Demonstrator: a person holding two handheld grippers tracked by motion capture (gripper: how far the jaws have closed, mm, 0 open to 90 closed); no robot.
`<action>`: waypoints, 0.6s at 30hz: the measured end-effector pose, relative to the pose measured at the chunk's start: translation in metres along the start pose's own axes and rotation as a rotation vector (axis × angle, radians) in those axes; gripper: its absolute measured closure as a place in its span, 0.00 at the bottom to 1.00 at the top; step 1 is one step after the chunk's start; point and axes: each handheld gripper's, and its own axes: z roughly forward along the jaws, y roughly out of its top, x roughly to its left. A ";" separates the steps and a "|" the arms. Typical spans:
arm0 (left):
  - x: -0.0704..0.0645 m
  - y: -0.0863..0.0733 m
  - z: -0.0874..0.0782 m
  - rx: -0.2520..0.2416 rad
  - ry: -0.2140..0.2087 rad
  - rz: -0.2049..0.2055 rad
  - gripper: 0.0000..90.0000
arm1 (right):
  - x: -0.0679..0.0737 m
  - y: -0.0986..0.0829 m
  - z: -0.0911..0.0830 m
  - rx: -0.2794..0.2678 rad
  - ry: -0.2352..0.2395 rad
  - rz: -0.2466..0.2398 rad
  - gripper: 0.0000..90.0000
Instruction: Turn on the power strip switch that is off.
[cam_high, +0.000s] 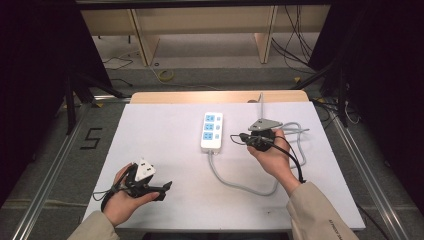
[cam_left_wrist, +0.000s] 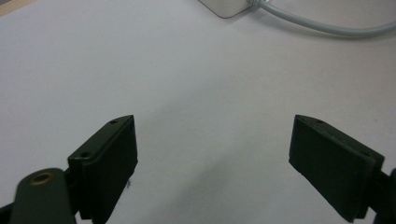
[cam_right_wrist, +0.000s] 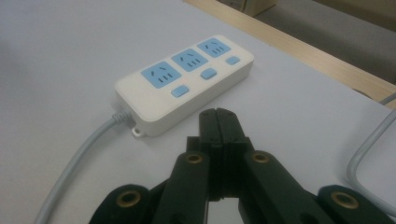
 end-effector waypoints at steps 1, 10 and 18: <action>0.000 0.000 0.000 0.000 0.000 0.001 0.17 | 0.000 0.001 0.001 0.001 -0.001 0.001 1.00; 0.000 0.001 0.001 0.000 -0.001 0.002 0.17 | -0.001 0.004 0.008 0.015 -0.001 0.014 1.00; 0.000 0.001 0.001 0.000 -0.001 0.002 0.17 | 0.001 0.010 0.016 0.018 0.008 0.026 1.00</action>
